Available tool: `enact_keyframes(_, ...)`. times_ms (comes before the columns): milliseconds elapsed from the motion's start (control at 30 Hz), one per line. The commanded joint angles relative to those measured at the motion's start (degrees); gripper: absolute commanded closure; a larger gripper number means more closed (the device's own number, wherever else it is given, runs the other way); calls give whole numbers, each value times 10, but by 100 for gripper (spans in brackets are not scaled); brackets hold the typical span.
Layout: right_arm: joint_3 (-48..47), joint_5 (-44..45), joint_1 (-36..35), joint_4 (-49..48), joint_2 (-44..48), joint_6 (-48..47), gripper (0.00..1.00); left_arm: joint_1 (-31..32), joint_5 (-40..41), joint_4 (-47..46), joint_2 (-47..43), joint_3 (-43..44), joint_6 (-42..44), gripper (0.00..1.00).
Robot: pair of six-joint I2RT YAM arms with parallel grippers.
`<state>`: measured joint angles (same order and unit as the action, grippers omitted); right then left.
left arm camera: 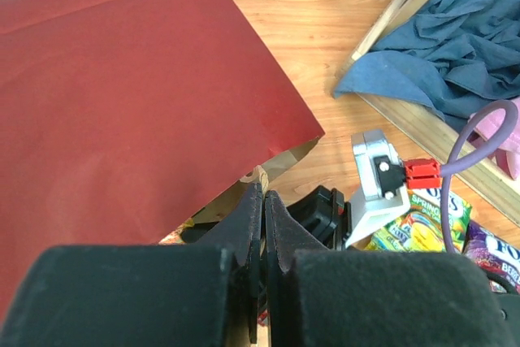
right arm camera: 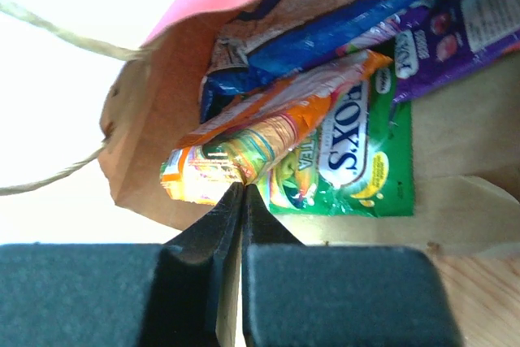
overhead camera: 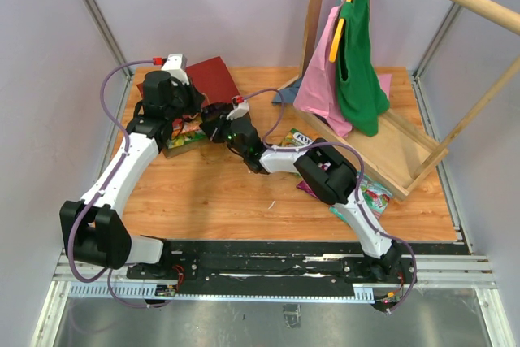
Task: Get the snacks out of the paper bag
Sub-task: Take out the snack from the paper bag.
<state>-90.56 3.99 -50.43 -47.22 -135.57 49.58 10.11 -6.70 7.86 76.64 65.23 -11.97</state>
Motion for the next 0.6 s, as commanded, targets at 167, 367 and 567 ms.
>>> enact_keyframes(167, 48, -121, 30, -168, 56, -93, 99, 2, 28, -5, -20, 3, 9, 99)
enact_keyframes(367, 88, -223, 55, -169, 124, -102, 99, 1, 39, -6, -26, -1, 11, 99)
enact_keyframes(567, 108, -264, 56, -71, 216, -159, 99, 1, 53, -7, -27, -3, 13, 99)
